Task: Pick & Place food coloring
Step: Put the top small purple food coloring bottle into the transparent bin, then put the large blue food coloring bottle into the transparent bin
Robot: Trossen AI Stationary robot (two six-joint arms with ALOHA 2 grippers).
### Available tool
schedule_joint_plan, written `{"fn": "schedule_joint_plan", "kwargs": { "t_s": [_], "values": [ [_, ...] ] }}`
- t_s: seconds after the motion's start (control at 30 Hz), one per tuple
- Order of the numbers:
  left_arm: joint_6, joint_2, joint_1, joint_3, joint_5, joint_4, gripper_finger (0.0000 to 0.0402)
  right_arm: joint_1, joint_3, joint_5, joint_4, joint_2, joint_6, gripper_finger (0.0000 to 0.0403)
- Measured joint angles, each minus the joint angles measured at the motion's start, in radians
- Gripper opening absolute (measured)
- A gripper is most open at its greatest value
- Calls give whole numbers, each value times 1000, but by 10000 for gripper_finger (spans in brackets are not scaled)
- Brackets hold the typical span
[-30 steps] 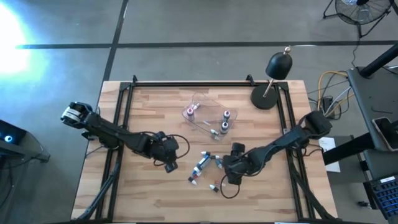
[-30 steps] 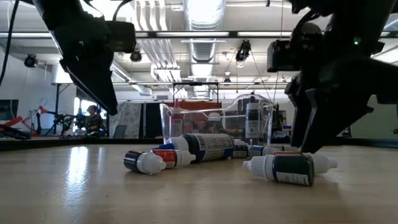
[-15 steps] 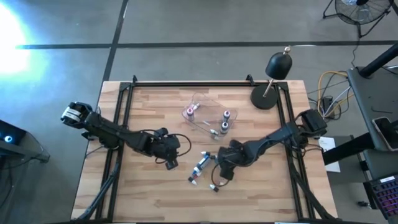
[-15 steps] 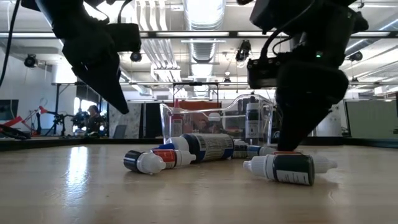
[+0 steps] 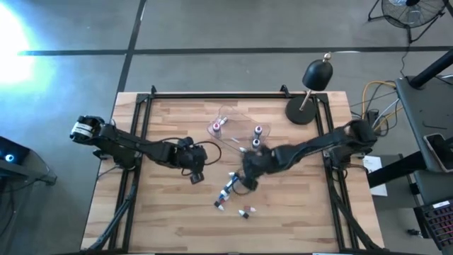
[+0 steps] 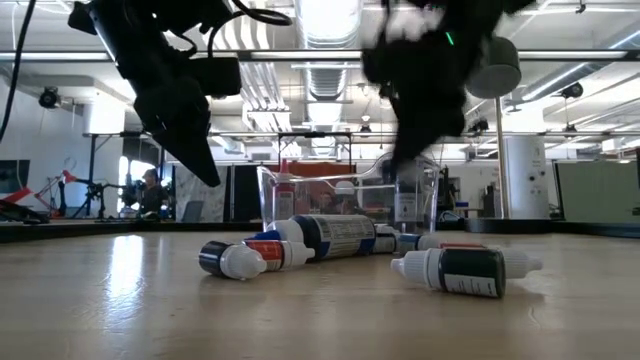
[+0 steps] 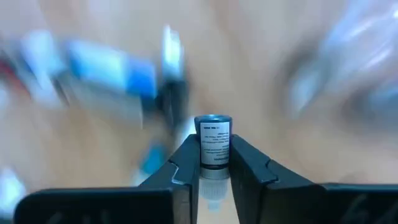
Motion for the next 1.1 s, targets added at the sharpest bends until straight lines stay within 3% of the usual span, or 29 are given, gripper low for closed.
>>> {"fn": "schedule_joint_plan", "kwargs": {
  "t_s": [0.17,0.23,0.4,0.53,0.77,0.93,1.1],
  "values": [
    [-28,0,7,0,1,2,177,-77,102,297,-13,-120,-133,85],
    [-53,0,7,0,1,7,177,-136,123,360,-4,-156,-199,100],
    [-130,0,7,0,16,59,177,-287,146,210,-25,-167,-211,140],
    [-197,0,7,0,75,122,177,-303,187,173,-68,-189,-197,183],
    [-293,15,3,0,134,235,177,-181,212,173,-323,-222,-149,243],
    [-430,67,-15,40,131,251,175,-35,168,187,-512,-233,90,256],
    [-445,162,-79,161,133,199,164,120,137,222,-606,-236,330,258]
  ]
}}
